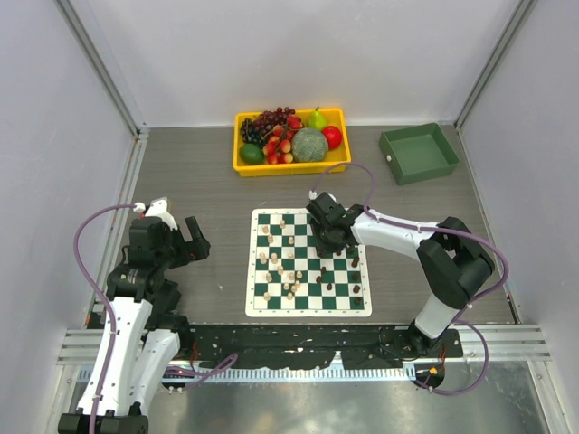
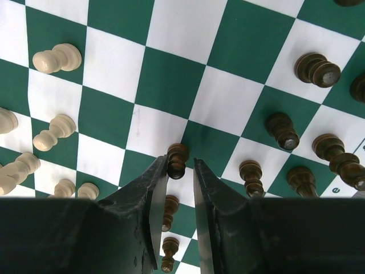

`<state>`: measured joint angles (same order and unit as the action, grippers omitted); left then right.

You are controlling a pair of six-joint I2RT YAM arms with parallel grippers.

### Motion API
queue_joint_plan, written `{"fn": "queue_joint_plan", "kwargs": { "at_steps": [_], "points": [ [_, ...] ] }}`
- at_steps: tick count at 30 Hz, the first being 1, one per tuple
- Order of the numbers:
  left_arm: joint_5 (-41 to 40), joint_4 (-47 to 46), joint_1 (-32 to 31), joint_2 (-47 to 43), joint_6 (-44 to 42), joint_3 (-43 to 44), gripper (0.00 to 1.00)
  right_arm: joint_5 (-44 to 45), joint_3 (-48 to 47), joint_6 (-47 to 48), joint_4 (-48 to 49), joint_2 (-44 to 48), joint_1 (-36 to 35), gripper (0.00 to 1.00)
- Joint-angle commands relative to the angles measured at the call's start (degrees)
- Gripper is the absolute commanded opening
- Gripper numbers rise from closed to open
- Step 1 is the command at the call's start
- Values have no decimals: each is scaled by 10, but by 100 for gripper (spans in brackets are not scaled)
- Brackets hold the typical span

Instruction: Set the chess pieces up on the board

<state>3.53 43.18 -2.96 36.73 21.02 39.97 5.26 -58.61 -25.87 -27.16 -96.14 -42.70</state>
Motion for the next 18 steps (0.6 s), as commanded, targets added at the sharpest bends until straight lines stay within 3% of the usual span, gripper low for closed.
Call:
{"fn": "queue_joint_plan", "kwargs": {
  "at_steps": [1, 18],
  "points": [
    [3, -6, 2, -3, 2, 10, 99, 6, -21, -1, 12, 8, -3, 31],
    [5, -6, 2, -3, 3, 9, 99, 2, -27, 1, 15, 8, -3, 33]
  ]
}}
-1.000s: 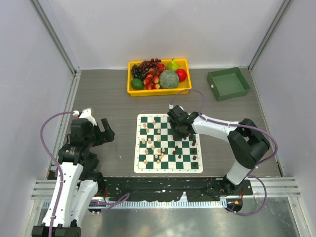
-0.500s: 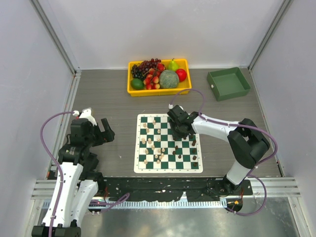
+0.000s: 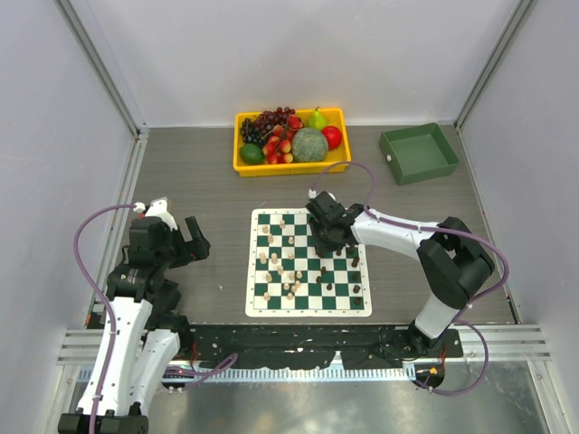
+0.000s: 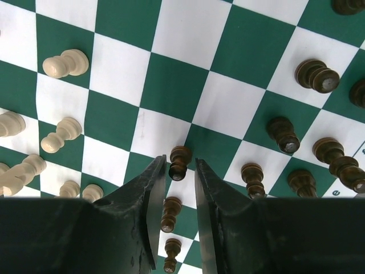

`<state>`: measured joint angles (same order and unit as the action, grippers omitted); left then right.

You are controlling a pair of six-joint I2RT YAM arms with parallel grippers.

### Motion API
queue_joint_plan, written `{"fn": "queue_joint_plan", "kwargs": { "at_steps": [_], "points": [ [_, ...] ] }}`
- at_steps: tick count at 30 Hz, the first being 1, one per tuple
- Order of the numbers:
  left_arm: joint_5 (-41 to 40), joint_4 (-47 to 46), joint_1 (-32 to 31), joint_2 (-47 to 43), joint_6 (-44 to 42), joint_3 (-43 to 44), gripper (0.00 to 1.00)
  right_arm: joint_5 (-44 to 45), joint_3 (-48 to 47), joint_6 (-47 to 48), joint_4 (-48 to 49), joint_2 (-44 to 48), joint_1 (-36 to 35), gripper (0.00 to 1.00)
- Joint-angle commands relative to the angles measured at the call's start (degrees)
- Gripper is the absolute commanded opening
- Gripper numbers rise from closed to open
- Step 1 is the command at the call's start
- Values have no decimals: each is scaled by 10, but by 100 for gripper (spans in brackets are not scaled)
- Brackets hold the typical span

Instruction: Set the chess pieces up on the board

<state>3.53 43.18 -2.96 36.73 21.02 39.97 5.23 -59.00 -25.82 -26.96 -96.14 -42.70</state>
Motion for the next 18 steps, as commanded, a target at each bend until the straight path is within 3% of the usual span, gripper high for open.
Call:
{"fn": "queue_joint_plan", "kwargs": {
  "at_steps": [1, 11, 18],
  "points": [
    [4, -6, 2, -3, 3, 9, 99, 2, -23, -1, 13, 8, -4, 34],
    [5, -6, 1, -4, 3, 8, 98, 8, -26, 2, -5, 15, -4, 21],
    [4, -6, 2, -5, 3, 8, 99, 37, -1, -8, -20, 88, -4, 20]
  ]
}}
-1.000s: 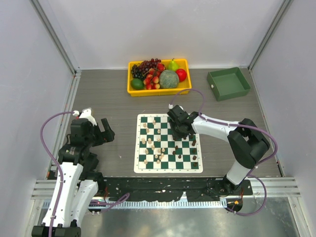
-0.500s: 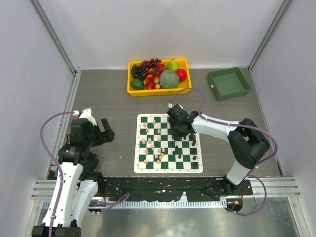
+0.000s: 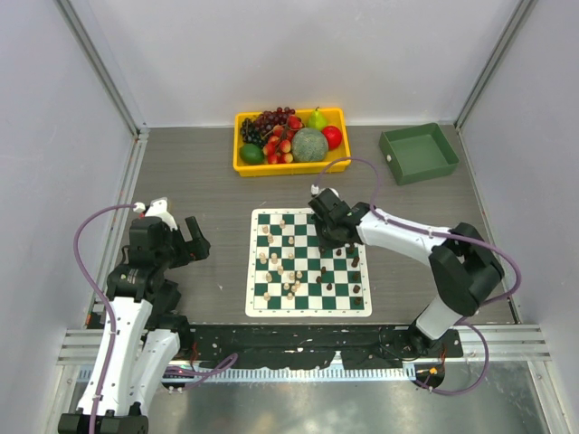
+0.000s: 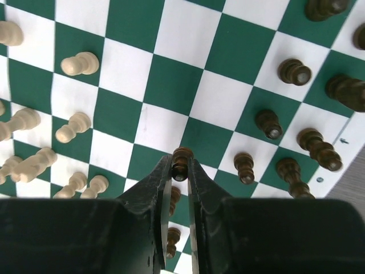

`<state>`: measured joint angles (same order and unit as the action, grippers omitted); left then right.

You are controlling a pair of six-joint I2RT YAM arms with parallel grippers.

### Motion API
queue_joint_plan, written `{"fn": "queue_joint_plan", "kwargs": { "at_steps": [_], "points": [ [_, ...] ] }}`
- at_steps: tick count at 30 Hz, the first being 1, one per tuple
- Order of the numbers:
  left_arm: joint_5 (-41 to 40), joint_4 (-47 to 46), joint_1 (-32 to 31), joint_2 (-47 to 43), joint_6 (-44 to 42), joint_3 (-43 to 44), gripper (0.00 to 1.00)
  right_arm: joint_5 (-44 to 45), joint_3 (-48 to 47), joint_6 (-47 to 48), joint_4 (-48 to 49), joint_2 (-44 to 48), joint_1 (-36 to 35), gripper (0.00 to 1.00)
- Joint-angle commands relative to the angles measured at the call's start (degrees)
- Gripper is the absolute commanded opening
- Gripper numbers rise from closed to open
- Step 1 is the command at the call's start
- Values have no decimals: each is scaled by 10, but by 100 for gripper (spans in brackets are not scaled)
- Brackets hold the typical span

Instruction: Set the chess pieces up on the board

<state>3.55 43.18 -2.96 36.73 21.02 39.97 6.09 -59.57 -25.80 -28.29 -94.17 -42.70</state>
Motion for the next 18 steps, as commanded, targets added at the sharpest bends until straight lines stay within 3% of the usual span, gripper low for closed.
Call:
{"fn": "queue_joint_plan", "kwargs": {
  "at_steps": [1, 9, 18],
  "points": [
    [4, -6, 1, -4, 3, 8, 99, 31, 9, -9, -10, 76, -4, 20],
    [8, -7, 2, -3, 3, 8, 99, 36, 75, -31, -12, 131, -4, 21],
    [7, -6, 1, 0, 3, 8, 99, 52, 111, -38, -4, 131, -3, 21]
  ]
}}
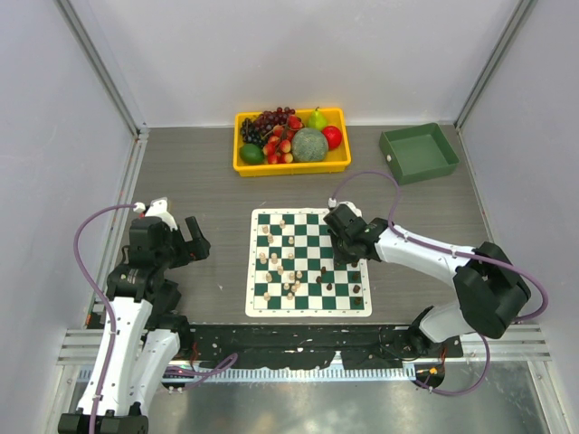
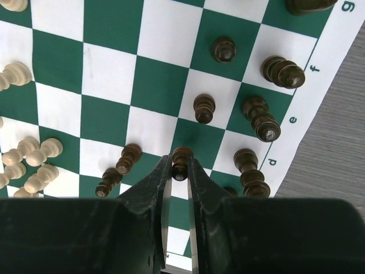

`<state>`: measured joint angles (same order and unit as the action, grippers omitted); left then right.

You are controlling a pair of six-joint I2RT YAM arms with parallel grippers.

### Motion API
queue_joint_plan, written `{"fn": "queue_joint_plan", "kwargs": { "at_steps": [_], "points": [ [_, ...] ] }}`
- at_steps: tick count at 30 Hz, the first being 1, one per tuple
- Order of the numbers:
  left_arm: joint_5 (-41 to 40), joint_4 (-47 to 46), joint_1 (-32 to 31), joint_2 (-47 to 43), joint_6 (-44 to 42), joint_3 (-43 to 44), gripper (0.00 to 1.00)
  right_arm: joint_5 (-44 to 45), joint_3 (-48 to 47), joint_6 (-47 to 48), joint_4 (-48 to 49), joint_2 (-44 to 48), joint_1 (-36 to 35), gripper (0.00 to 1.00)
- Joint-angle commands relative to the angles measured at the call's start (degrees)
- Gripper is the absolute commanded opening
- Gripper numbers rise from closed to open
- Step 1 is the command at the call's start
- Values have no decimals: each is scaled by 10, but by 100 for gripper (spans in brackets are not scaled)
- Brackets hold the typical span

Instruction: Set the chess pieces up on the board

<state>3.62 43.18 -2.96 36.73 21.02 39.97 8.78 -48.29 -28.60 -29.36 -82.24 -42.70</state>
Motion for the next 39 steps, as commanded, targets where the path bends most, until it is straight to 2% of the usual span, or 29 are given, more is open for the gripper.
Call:
{"fn": "queue_joint_plan", "kwargs": {
  "at_steps": [1, 21, 29, 35, 39],
  "points": [
    [5, -6, 2, -1, 3, 8, 99, 26, -2, -10, 5, 11, -2, 21],
    [5, -6, 2, 4, 3, 9, 99, 26, 0, -7, 24, -28, 6, 22],
    [5, -6, 2, 4, 3, 10, 99, 19, -16, 2, 11, -6, 6, 37],
    [7, -7, 2, 5, 3, 9, 99, 45, -46, 3, -17, 37, -5, 41],
    [10, -8, 1, 7, 3, 9, 99, 20, -50, -2, -11, 38, -12, 42]
  ]
}}
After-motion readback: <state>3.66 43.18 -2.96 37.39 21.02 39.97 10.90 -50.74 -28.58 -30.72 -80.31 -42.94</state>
